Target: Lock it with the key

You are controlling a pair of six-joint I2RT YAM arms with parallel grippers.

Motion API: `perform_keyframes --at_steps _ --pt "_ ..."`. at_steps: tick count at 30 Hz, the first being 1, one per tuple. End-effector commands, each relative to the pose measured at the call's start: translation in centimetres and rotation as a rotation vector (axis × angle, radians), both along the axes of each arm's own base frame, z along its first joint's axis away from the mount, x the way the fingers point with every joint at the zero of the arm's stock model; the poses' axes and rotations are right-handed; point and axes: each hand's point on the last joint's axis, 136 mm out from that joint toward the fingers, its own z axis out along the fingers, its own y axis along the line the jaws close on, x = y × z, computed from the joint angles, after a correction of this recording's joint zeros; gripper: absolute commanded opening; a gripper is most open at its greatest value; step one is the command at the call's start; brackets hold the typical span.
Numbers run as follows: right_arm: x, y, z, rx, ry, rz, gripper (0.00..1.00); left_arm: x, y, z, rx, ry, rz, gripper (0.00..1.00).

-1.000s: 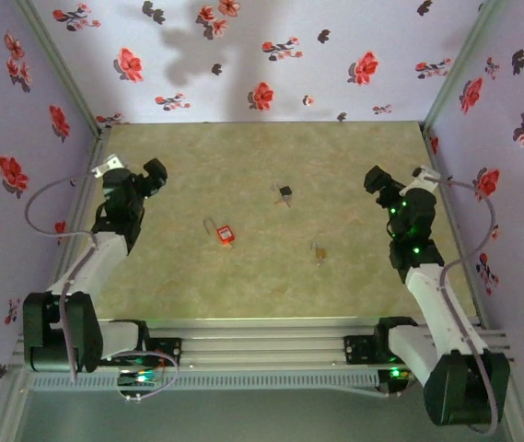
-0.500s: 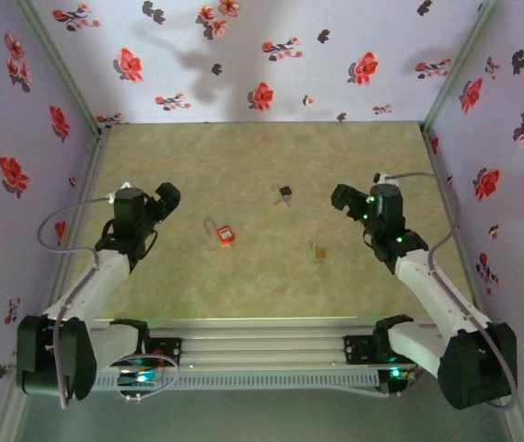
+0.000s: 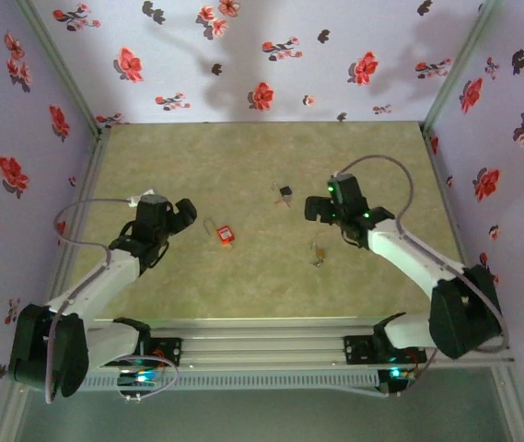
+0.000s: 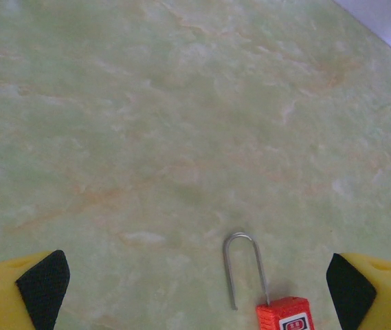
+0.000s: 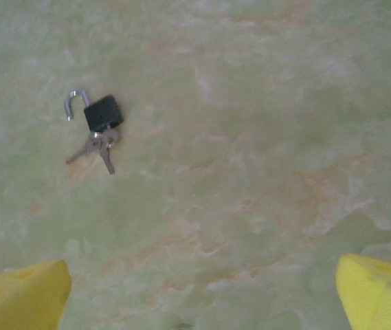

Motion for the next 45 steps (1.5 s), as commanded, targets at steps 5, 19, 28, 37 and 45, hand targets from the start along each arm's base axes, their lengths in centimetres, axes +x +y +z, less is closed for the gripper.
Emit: perform_keyframes --at_steps 5,19,28,37,45 --pt "0.7 3.4 -2.0 -0.118 0.117 0.122 0.95 0.1 -0.3 -1.3 0.054 -0.008 -0.036 1.00" --pt "5.2 7.5 -4.8 -0.158 0.246 0.210 0.86 -0.2 -1.3 -2.2 -0.003 -0.012 -0.063 1.00" --pt "8.0 8.4 -6.6 -0.244 0.295 0.239 0.79 -0.3 -1.5 -2.5 -0.011 -0.005 -0.067 1.00" --pt "10.2 8.6 -7.7 -0.259 0.333 0.247 0.73 -0.4 -1.6 -2.4 -0.008 -0.008 -0.073 1.00" --pt "11.4 8.5 -8.8 -0.239 0.372 0.254 0.69 -0.3 -1.6 -2.4 -0.006 -0.010 -0.075 1.00"
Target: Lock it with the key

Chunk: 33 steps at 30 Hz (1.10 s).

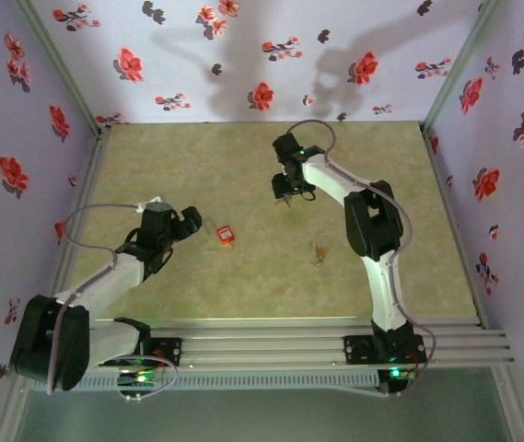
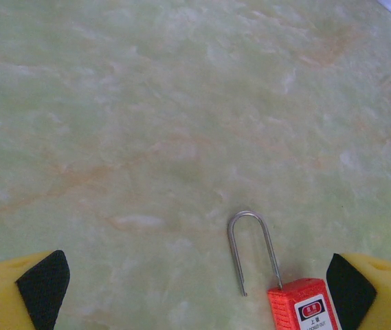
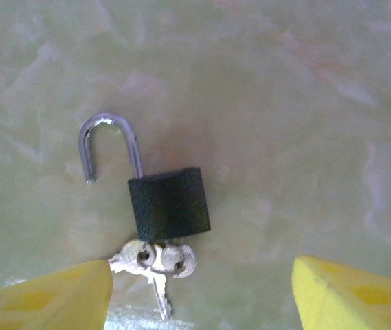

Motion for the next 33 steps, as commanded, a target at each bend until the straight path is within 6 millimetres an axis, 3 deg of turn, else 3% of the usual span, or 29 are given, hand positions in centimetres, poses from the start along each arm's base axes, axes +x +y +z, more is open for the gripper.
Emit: perform_keyframes --at_steps 1,14,33 --pt "-0.2 -0.2 -0.9 -0.010 0.052 0.018 0.69 0.0 -0.4 0.0 -0.002 -0.012 -0.014 1.00" --pt "0.1 1.1 -1.6 0.036 0.076 0.049 0.67 0.1 -0.5 -0.2 0.002 -0.009 -0.017 1.00" --pt "0.0 1.4 -3.1 0.023 0.119 0.071 0.54 0.1 -0.4 -0.2 0.005 -0.009 -0.019 1.00"
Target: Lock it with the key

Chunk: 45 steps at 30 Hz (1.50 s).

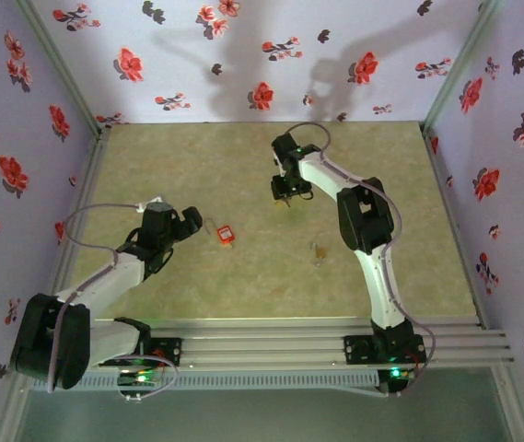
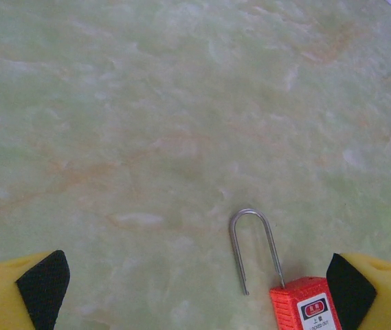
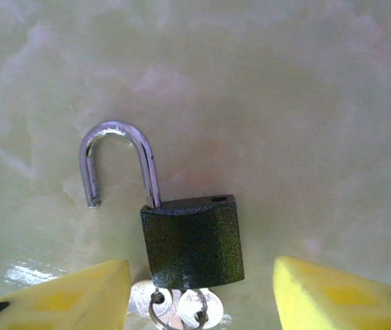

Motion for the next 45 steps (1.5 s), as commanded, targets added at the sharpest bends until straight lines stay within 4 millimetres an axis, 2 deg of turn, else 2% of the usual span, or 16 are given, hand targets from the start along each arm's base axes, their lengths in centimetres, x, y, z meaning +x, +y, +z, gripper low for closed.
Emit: perform_keyframes --at_steps 1,25,34,42,45 --pt "-0.2 0.2 -0.5 -0.008 0.030 0.030 0.53 0.1 -0.4 0.1 0.002 -0.015 -0.017 1.00" --pt "0.2 -0.3 -3.0 -0.100 0.048 0.072 0.50 0.1 -0.4 0.2 0.002 -0.017 -0.017 1.00" --pt "-0.3 -0.6 -3.5 -0.115 0.071 0.076 0.40 0.1 -0.4 0.2 0.003 -0.016 -0.018 1.00" --pt "-1.0 -0.9 -4.0 -0.144 0.085 0.099 0.37 0.0 -0.4 0.2 0.004 -0.014 -0.019 1.00" --pt "-1.4 -0.8 -4.0 -0.144 0.091 0.106 0.30 0.1 -0.4 0.3 0.003 -0.016 -0.018 1.00"
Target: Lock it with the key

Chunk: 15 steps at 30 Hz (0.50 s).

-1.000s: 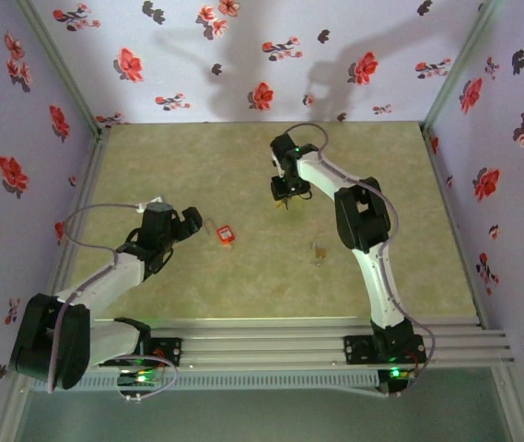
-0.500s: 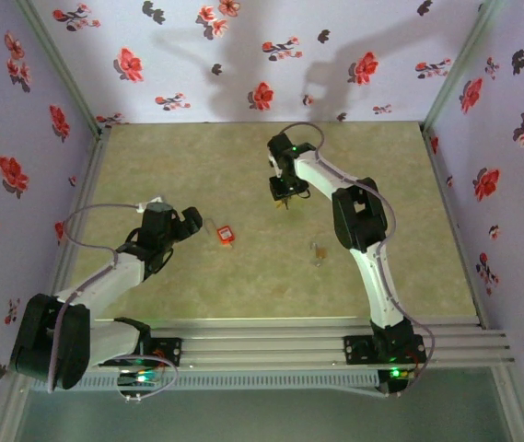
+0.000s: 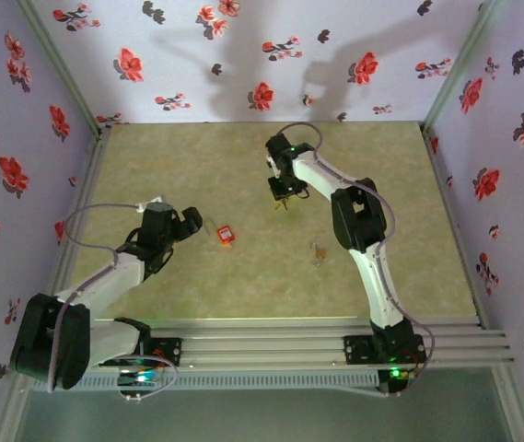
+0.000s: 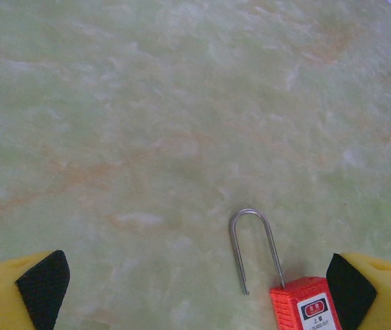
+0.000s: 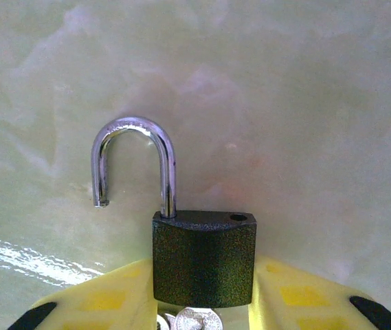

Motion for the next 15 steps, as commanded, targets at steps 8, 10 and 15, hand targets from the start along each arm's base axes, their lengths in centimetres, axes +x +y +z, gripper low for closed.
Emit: perform_keyframes --at_steps 8,10,15 --pt "-2.7 -0.7 -2.1 -0.065 0.051 0.029 0.24 0.0 -0.3 0.4 0.002 -0.019 -0.018 1.00" --pt "-3.2 -0.2 -1.5 -0.041 0.044 0.036 0.24 0.0 -0.3 0.5 0.000 -0.023 -0.018 1.00" --pt "-4.3 0.7 0.3 0.030 0.021 0.039 0.22 0.0 -0.3 0.5 0.000 -0.023 -0.019 1.00"
